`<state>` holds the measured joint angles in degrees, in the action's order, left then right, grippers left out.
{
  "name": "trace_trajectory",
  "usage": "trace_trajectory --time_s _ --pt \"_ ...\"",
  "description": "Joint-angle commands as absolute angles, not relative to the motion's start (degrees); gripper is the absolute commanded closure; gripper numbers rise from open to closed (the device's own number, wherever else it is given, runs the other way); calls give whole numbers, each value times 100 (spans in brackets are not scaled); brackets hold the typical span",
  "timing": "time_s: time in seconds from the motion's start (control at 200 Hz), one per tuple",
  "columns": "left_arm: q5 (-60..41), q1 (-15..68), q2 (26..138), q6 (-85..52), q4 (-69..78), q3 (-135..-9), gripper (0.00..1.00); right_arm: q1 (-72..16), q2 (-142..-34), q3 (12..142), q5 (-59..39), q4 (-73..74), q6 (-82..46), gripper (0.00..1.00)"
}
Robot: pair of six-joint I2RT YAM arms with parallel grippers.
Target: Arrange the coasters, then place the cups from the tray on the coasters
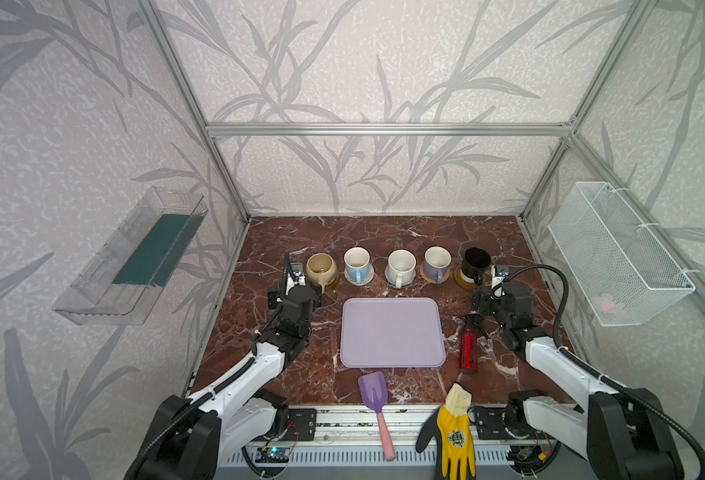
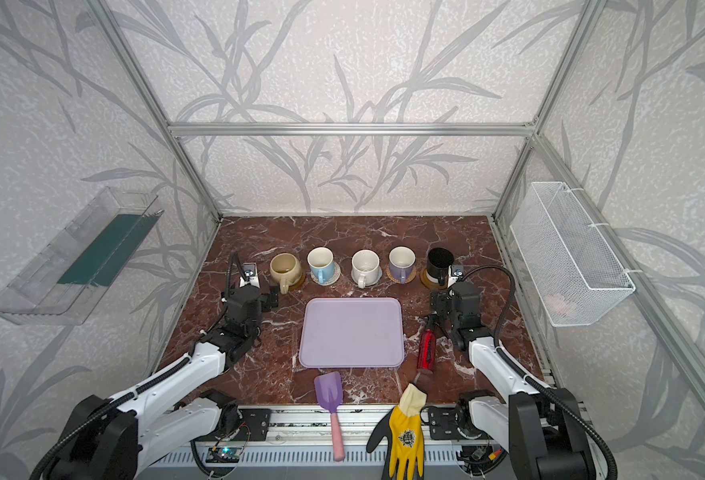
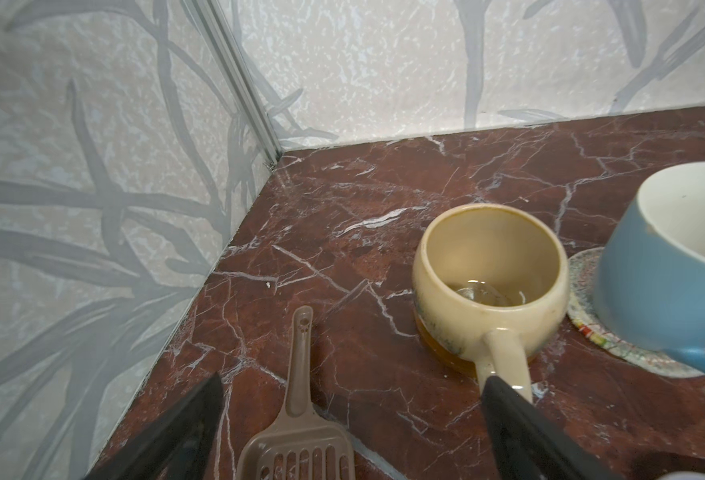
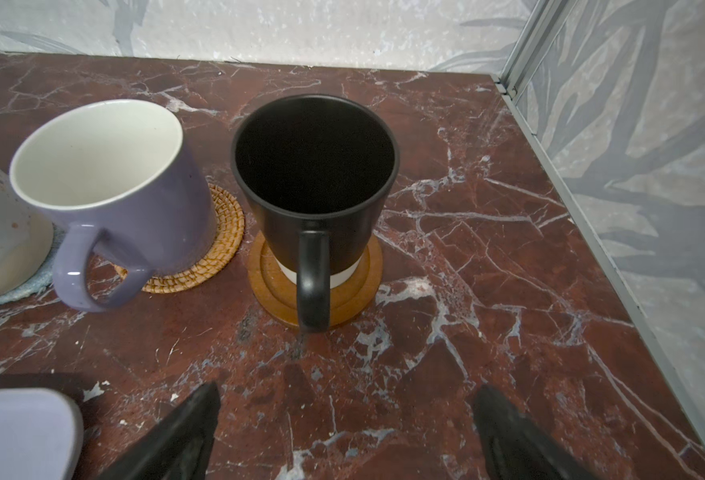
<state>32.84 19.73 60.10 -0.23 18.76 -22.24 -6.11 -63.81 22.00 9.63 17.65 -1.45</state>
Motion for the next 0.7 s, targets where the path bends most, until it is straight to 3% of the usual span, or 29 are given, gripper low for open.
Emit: trace_trajectory --time_s 0.0,0.27,0.54,0.625,0.695 --pt "3062 1563 6216 437 3156 -1948 0 -624 -6519 2019 1072 2885 69 6" --pt "2082 681 7952 198 5465 -1679 1 -624 -7573 2043 1112 3964 79 6" --pt "1315 -41 9114 -266 6359 -1796 1 -624 -8043 2110 891 4502 227 6" --pt "1098 -75 8848 -328 5421 -2043 1 -627 -8303 2293 862 4411 220 5" --pt "1019 -72 8933 -308 5475 -2071 1 -624 -8581 2427 800 4421 230 5"
